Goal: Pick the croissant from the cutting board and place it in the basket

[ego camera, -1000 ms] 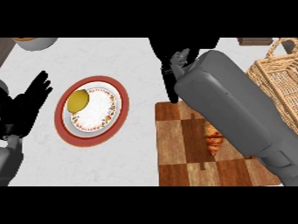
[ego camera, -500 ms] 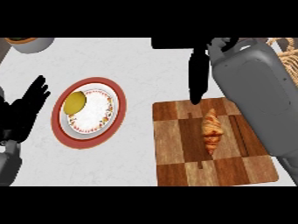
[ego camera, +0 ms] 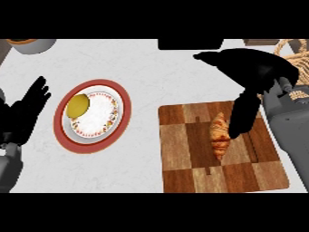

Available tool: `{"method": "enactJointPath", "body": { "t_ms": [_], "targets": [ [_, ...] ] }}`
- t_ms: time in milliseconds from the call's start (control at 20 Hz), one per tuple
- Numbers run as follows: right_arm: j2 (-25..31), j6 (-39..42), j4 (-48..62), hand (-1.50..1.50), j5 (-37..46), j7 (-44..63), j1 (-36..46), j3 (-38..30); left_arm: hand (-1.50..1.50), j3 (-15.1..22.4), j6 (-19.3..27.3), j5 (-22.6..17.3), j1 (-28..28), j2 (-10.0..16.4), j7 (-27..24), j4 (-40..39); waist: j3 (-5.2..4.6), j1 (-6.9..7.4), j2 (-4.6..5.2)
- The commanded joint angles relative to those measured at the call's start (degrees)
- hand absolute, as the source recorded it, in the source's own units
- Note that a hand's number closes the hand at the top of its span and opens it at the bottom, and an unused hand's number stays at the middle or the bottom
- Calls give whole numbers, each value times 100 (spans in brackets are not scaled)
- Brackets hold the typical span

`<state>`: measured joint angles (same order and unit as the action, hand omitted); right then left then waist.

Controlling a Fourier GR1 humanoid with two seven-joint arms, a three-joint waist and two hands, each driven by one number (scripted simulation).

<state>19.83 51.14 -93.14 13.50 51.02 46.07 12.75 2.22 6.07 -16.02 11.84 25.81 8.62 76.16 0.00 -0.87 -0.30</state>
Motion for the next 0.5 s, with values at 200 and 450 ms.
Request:
{"method": "enactJointPath", "body": {
  "t_ms": [200, 450],
  "targets": [
    [64, -668, -706, -150, 1223, -902, -1389, 256, 0, -60, -213, 235, 16, -257, -234, -287, 1, 77, 36],
    [-12, -1636, -553, -150, 1963, -1841, -2091, 481, 0, -270, -490, 123, 111, -217, -345, -453, 0, 65, 38]
  ]
}}
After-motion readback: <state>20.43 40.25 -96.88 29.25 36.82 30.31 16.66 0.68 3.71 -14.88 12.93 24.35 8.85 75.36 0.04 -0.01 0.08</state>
